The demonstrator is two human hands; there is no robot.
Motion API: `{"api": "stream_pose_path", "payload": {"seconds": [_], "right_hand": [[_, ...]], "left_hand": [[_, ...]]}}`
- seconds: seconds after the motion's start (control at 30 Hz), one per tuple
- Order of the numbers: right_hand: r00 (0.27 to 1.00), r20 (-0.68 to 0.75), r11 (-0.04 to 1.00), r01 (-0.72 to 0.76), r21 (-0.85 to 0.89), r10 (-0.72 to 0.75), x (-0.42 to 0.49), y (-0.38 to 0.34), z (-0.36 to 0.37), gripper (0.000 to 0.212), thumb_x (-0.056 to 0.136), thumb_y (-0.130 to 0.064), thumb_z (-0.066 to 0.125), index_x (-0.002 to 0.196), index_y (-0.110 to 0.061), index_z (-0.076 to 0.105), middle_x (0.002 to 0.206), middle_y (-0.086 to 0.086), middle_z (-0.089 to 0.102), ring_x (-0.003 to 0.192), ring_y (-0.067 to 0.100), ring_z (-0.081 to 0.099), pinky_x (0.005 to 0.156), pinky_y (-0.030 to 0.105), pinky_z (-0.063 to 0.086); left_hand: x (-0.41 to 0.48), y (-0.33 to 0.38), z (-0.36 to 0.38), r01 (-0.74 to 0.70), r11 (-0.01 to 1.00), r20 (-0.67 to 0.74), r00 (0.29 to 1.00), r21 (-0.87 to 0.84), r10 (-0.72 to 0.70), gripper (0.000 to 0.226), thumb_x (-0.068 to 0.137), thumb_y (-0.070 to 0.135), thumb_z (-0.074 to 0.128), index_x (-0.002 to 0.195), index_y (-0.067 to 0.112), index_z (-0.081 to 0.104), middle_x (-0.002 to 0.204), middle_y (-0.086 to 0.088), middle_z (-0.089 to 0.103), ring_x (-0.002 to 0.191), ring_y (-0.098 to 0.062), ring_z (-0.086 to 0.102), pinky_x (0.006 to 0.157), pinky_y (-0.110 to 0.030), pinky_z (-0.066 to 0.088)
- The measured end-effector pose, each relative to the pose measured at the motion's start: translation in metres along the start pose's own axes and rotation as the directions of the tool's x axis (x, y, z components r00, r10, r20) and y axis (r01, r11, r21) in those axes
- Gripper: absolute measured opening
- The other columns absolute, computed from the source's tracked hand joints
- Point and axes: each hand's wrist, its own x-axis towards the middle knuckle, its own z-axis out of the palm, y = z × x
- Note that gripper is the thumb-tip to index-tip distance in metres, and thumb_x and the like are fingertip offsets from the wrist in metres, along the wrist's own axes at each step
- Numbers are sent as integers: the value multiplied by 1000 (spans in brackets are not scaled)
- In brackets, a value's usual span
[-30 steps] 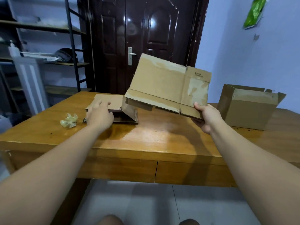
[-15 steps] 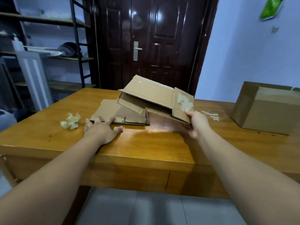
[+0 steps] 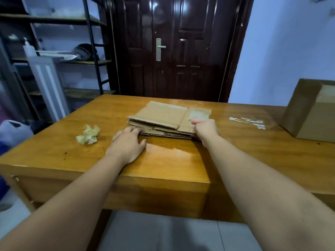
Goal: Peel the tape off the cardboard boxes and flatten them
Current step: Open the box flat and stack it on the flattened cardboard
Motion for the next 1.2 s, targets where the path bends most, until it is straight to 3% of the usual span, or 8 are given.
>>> {"api": "stream_pose_path", "payload": {"seconds": [0.1,0.23,0.37,0.57,0.63,0.73,0.83,1.2], "right_hand": [[991,130,1000,-30,6,29,5,-2,-3,45,96,2,38,111,-23,72,119,6,58,83,25,59,67,32,60],[959,276,997,-53,-50,65,2,-6,-10,49,99,2,38,136,-24,55,119,3,45,75,18,52,47,19,52],[972,235,983,48,-178,-5,1,-5,-5,45,98,-5,43,137,-24,53,130,8,50,95,26,57,72,30,57],[933,-12,742,277,-611,-359,-29,13,9,30,99,-36,46,119,-28,67,158,12,13,131,34,40,105,42,32],[911,34,686,333,-646,-411,-28,15,7,36,95,-48,47,117,-27,67,157,11,20,140,33,22,112,49,20],[901,231,603,420,-678,-367,-27,14,8,71,86,-68,43,139,-21,48,150,8,34,136,31,27,107,48,28],[891,363,579,453,-678,-273,-26,16,12,92,77,-79,47,152,-31,24,159,8,18,144,33,15,112,49,26],[829,266,651,552,-520,-491,-24,22,11,38,93,-29,60,130,-26,51,135,6,44,130,27,35,103,42,37]], "left_hand": [[-6,3,-1,-4,998,-171,985,-57,-6,57,92,35,50,145,24,32,142,-10,30,123,-32,41,102,-44,41],[-10,4,-2,42,996,-170,985,77,-29,67,91,46,50,149,37,18,155,-9,6,136,-34,21,109,-46,29],[-10,4,-2,87,975,-161,985,205,-54,51,93,52,44,142,44,33,159,-4,-1,144,-38,-3,114,-52,11],[-4,2,-3,62,990,-13,998,127,-61,57,97,53,34,148,30,30,155,2,28,142,-22,25,112,-46,22],[-4,3,-4,41,996,25,999,85,-44,59,97,51,36,151,31,23,157,-1,23,144,-25,20,113,-43,25],[-2,0,-4,7,1000,98,995,30,-10,57,97,50,37,149,43,16,159,-7,16,147,-31,10,117,-45,19],[0,-2,-1,5,997,89,996,78,-12,56,96,53,36,148,47,17,161,-8,6,147,-32,-2,118,-48,10],[-1,5,-3,-222,906,-31,968,361,250,65,98,46,33,152,38,-3,162,0,-3,147,-32,-7,117,-49,-4]]}}
